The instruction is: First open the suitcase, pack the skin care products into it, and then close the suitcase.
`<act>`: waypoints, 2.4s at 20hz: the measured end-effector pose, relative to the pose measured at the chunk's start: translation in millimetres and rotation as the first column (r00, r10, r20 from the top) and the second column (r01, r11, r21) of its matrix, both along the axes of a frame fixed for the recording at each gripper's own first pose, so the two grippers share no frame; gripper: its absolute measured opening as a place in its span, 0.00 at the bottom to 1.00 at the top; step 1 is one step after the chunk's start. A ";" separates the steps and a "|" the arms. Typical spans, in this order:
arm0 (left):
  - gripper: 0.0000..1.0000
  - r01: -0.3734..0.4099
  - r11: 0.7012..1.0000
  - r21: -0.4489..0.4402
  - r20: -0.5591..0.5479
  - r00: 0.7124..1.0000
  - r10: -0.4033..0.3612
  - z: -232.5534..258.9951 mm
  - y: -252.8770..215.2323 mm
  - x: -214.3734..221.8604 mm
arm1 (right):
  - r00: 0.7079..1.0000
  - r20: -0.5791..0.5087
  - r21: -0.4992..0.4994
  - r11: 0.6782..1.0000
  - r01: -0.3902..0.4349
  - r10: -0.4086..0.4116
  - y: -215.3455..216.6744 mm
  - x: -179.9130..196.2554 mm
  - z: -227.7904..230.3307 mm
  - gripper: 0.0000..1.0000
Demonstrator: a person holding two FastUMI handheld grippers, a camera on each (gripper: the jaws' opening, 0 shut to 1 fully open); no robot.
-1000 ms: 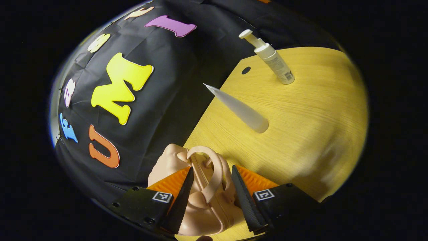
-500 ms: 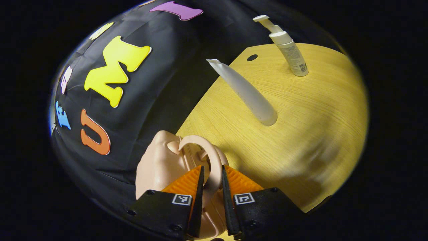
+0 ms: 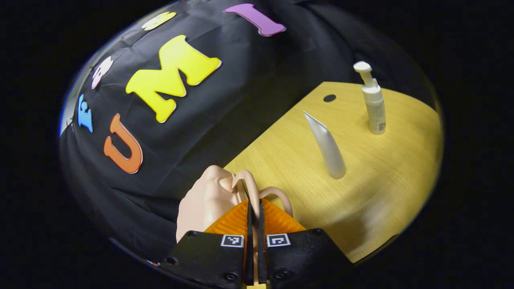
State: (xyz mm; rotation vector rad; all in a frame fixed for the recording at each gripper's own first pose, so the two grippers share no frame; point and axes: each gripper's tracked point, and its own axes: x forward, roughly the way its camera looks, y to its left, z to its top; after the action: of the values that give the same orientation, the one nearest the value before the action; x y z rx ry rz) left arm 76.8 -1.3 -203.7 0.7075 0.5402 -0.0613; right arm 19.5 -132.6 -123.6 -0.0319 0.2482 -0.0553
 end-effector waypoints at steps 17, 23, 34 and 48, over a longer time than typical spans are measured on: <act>0.03 -0.325 0.842 -0.430 0.304 0.826 0.474 160.3 331.1 -15.8 | 0.996 0.094 -0.073 0.997 -0.004 0.011 81.4 14.0 75.0 0.80; 0.03 -0.406 0.791 -0.457 0.269 0.785 0.558 85.0 451.6 -16.3 | 0.999 0.033 -0.077 0.997 0.012 -0.010 111.1 18.2 70.1 0.79; 0.04 -0.517 0.567 -0.641 -0.124 0.799 0.589 -112.0 518.3 -7.5 | 0.998 -0.064 -0.179 0.984 0.013 -0.025 128.5 24.4 49.1 0.79; 0.91 -0.366 0.675 -0.641 0.080 0.843 0.533 31.7 393.1 -35.9 | 0.998 -0.056 -0.067 0.998 -0.019 0.015 105.8 26.3 33.9 0.79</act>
State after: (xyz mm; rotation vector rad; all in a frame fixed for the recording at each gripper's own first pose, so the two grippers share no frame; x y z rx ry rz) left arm 40.9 391.7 -172.1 -0.0769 0.3919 0.3208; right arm 45.8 -26.8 -89.7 -0.1025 0.3011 -0.0461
